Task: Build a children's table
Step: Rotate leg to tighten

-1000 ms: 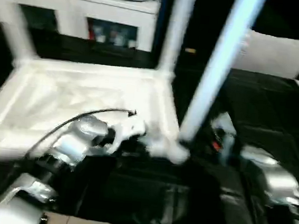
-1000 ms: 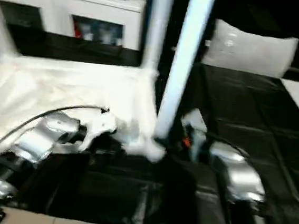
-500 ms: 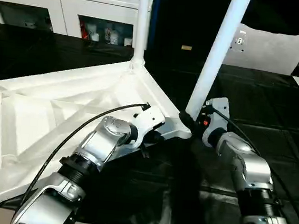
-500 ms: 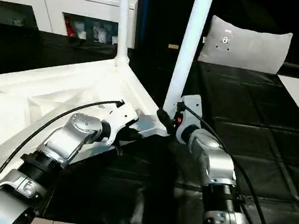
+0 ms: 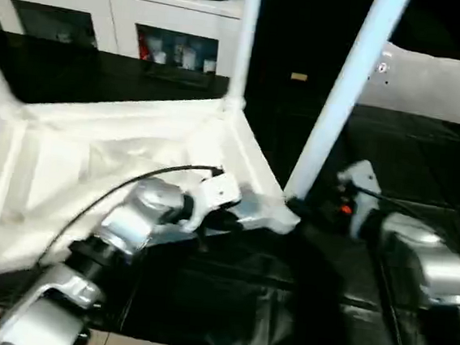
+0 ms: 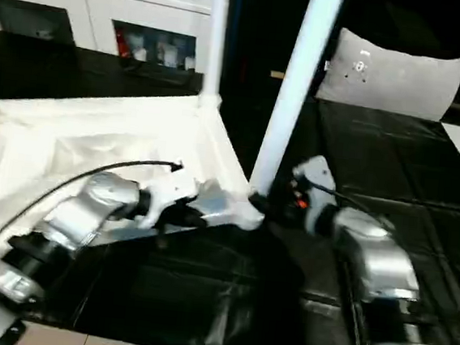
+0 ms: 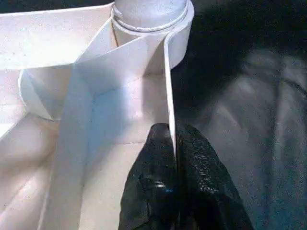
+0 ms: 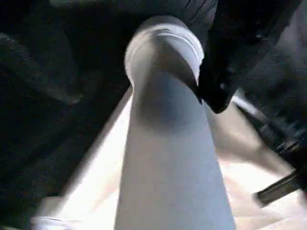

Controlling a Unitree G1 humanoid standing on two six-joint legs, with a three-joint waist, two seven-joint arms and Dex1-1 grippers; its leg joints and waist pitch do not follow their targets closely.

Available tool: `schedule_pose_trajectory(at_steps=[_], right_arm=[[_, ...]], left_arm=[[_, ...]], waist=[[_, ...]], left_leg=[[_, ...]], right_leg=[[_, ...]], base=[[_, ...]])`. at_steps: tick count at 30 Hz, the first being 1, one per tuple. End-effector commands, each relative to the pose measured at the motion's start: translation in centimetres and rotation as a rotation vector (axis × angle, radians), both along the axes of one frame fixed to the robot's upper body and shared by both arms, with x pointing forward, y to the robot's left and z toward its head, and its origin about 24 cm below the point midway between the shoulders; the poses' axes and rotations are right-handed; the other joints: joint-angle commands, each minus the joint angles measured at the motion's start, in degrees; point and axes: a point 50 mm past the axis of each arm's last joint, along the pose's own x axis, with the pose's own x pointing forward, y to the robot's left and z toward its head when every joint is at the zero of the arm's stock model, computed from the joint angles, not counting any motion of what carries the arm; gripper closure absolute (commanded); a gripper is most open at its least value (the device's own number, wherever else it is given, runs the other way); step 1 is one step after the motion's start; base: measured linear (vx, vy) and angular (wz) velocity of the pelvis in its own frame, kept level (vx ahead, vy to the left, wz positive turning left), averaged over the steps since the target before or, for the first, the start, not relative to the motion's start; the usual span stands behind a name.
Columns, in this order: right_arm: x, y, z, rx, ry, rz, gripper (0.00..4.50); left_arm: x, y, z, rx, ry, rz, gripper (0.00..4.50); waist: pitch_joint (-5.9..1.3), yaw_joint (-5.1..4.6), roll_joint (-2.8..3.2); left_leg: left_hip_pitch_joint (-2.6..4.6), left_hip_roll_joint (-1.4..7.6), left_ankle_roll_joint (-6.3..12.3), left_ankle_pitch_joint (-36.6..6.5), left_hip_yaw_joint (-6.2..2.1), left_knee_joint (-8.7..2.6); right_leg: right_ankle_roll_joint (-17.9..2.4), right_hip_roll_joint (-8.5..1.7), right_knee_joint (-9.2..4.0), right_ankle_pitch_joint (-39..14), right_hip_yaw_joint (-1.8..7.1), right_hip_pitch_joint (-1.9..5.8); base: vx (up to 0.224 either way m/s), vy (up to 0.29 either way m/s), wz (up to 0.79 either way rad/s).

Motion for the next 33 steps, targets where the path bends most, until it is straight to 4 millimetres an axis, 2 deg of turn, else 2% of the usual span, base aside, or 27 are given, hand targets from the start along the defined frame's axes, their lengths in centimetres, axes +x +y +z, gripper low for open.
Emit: schedule_pose_trajectory(at_steps=[1,2,6,8,10,11,12,13,23,24,27,30,31,32,33], right_arm=[[-0.3,-0.2,0.5,-0.003,-0.008,0.089,0.5],[-0.5,-0.2,0.5,-0.004,0.001,0.117,0.75],[-1.0,-0.1,0.4,0.002,0.042,0.23,0.95],[-1.4,0.0,0.4,0.017,0.064,0.282,1.27],[-1.6,0.0,0.3,0.025,0.074,0.307,1.32],[-1.9,0.1,0.3,0.04,0.087,0.343,1.52],[-1.9,0.1,0.3,0.04,0.087,0.343,1.63],[-2.1,0.1,0.2,0.046,0.092,0.36,1.71],[-3.3,0.6,-0.5,0.096,0.164,0.447,2.48],[-3.4,0.6,-0.5,0.097,0.166,0.448,2.5],[-3.6,0.8,-0.6,0.11,0.164,0.437,2.54],[-2.8,1.5,-0.8,0.156,0.135,0.31,2.56],[-2.7,1.6,-0.8,0.153,0.13,0.291,2.56],[-2.5,1.7,-0.9,0.146,0.122,0.263,2.56],[-1.7,1.4,-1.6,0.121,0.115,0.173,2.56]], left_arm=[[-0.8,-0.6,0.1,-0.005,0.016,-0.141,4.5],[-0.9,-0.5,0.1,-0.007,0.023,-0.158,4.5],[-1.2,-0.1,0.4,0.003,0.045,-0.233,4.5],[-1.3,0.1,0.5,0.006,0.049,-0.264,4.5],[-1.3,0.1,0.6,0.007,0.051,-0.277,4.5],[-1.4,0.2,0.6,0.009,0.053,-0.295,4.5],[-1.4,0.2,0.6,0.009,0.053,-0.295,4.5],[-1.4,0.2,0.6,0.008,0.054,-0.302,4.5],[-1.3,0.3,0.5,0.016,0.037,-0.301,4.5],[-1.3,0.3,0.5,0.017,0.035,-0.298,4.5],[-1.1,0.2,0.5,0.013,0.028,-0.263,4.5],[-0.8,-0.2,0.6,-0.019,0.038,-0.184,4.5],[-0.8,-0.3,0.7,-0.02,0.037,-0.175,4.5],[-0.7,-0.4,0.7,-0.02,0.035,-0.161,4.5],[-0.5,-0.7,0.7,-0.022,0.024,-0.113,4.5]], waist=[[-3.55,-0.02,-0.13],[-3.59,0.01,-0.23],[-3.67,0.33,-0.08],[-3.68,0.45,-0.15],[-3.68,0.69,-0.18],[-3.66,0.89,-0.14],[-3.65,0.91,-0.88],[-3.66,1.2,-0.46],[-3.66,1.65,-0.46],[-3.65,1.68,-0.64],[-3.61,1.67,-0.62],[-3.53,1.48,-0.59],[-3.52,1.37,-0.37],[-3.5,1.12,-0.57],[-3.45,0.77,-0.53]], left_leg=[[0.08,2.16,2.98,-8.82,-0.49,-3.68],[0.19,2.28,2.96,-9.03,-0.5,-3.69],[0.2,2.41,3.16,-8.54,-0.5,-3.56],[0.14,2.45,3.23,-8.3,-0.45,-3.51],[0.17,2.44,3.27,-8.37,-0.4,-3.47],[0.14,2.42,3.3,-8.48,-0.4,-3.45],[0.13,2.44,3.46,-8.4,-0.3,-3.42],[0.17,2.49,3.37,-8.04,-0.37,-3.44],[0.16,2.48,2.84,-8.33,-0.45,-3.49],[0.16,2.48,2.78,-8.41,-0.45,-3.5],[0.14,2.43,2.71,-8.53,-0.48,-3.52],[0.09,2.38,2.25,-8.85,-0.52,-3.61],[0.06,2.33,1.95,-9.15,-0.59,-3.66],[0.04,2.23,1.44,-9.62,-0.67,-3.74],[0.13,2.25,1.07,-10.21,-0.68,-3.81]], right_leg=[[-8.29,-5.06,-4.73,-15.93,2.93,3.26],[-8.51,-5.09,-4.7,-15.87,2.96,3.25],[-10.26,-5.06,-4.16,-12.8,2.92,3.24],[-10.6,-5.08,-4.08,-12.42,2.92,3.33],[-10.46,-5.15,-4.15,-12.96,2.96,3.35],[-10.26,-5.15,-4.21,-13.62,2.94,3.34],[-10.03,-5.13,-4.27,-14.03,2.93,3.37],[-9.94,-5.19,-4.15,-14.49,2.95,3.23],[-9.17,-5.19,-4.32,-15.66,2.9,3.19],[-8.91,-5.13,-4.32,-15.95,2.9,3.18],[-8.47,-5.22,-4.44,-17.03,2.89,3.14],[-8.35,-5.2,-4.52,-17.88,2.88,3.07],[-8.27,-5.27,-4.55,-18.54,2.84,3.06],[-7.49,-5.29,-4.81,-20.46,2.72,3.19],[-7.08,-5.39,-4.95,-22.24,2.7,3.0]], base=[[0.0,0.0,0.0],[0.0,0.0,0.0],[0.0,0.0,0.0],[0.0,0.0,0.0],[0.0,0.0,0.0],[0.0,0.0,0.0],[0.0,0.0,0.0],[0.0,0.0,0.0],[0.0,0.0,0.0],[0.0,0.0,0.0],[0.0,0.0,0.0],[0.0,0.0,0.0],[0.0,0.0,0.0],[0.0,0.0,0.0],[0.0,0.0,0.0]])
